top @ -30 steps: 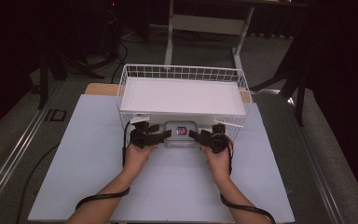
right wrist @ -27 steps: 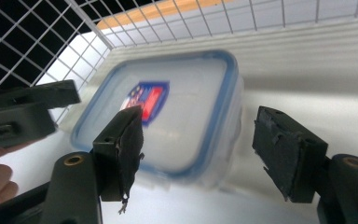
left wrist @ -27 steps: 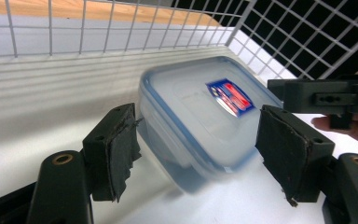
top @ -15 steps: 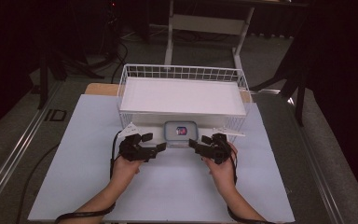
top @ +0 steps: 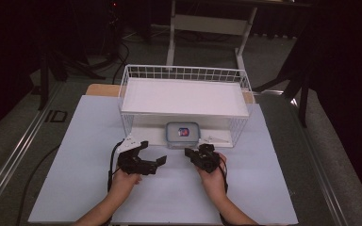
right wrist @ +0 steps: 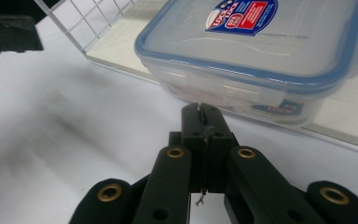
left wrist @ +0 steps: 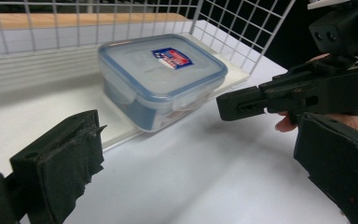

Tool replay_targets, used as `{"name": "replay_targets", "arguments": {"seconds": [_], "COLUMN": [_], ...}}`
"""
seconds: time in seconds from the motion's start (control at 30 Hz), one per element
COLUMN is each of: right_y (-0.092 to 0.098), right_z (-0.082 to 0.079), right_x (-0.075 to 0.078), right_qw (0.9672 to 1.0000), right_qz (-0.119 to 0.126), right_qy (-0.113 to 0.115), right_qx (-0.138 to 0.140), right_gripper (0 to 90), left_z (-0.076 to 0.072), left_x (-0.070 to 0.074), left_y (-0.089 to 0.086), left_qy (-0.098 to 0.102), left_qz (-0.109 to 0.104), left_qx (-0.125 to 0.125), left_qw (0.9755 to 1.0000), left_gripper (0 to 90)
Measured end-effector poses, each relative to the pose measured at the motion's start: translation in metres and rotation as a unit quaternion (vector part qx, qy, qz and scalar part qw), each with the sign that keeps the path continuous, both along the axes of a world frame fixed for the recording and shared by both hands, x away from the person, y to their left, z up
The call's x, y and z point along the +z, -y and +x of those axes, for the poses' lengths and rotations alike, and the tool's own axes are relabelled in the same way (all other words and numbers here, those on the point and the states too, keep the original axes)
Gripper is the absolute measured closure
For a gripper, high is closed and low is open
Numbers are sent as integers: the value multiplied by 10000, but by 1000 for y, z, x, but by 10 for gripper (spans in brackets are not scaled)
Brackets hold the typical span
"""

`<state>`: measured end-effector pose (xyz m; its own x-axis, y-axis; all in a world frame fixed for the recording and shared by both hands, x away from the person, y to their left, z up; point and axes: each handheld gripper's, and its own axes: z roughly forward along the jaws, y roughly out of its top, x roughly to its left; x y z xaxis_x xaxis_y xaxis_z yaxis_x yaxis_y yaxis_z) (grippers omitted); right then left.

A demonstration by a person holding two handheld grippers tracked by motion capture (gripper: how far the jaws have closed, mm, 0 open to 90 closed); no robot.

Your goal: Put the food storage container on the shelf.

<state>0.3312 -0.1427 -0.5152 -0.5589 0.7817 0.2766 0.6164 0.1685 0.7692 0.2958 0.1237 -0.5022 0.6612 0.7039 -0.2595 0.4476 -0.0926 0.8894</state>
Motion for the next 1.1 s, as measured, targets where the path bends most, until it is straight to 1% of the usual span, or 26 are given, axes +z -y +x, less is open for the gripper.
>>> {"name": "replay_targets", "arguments": {"seconds": [0.03,0.1,0.13,0.2,0.23,0.27,0.37,0.4,0.6,0.67,0.73,0.83,1.1], "right_y": [-2,-5,-7,-8,-9,-12,-14,-15,-18,-20,-22,-25,-24], "right_z": [1,4,6,8,10,13,17,20,30,33,36,39,47], "right_x": [-1,-3,-4,-4,-5,-5,-6,-7,-7,-8,-9,-9,-10], "right_qw": [10000,9999,9999,9999,9999,9998,9999,9998,9997,9996,9996,9996,9995], "right_qz": [-49,-132,-138,-130,-99,-143,-127,-158,-150,-167,-141,-147,-125], "right_qy": [29,77,81,85,64,105,99,100,90,136,104,127,99], "right_qx": [-5,14,-7,-35,-41,-42,-52,-51,-191,-199,-226,-226,-287], "right_gripper": [897,897,898,898,898,898,898,898,898,897,897,898,897], "left_z": [0,-1,-1,-1,-1,-1,-1,-1,-2,-2,-2,-3,-4], "left_x": [-1,-3,-3,-3,-2,-2,-1,-1,-3,-3,-4,-4,-4], "left_y": [0,-1,-1,-1,-1,-2,-2,-3,-1,0,1,2,4], "left_qy": [12,29,25,40,79,103,106,110,145,141,156,156,164], "left_qz": [-14,-36,-92,-133,-107,-139,-154,-156,-54,-44,-7,-10,11], "left_qx": [-4,72,90,104,150,160,187,190,146,115,91,77,36], "left_qw": [10000,10000,9999,9998,9998,9997,9997,9996,9998,9998,9998,9998,9999], "left_gripper": [21,21,21,21,21,21,21,21,21,21,21,22,21]}}
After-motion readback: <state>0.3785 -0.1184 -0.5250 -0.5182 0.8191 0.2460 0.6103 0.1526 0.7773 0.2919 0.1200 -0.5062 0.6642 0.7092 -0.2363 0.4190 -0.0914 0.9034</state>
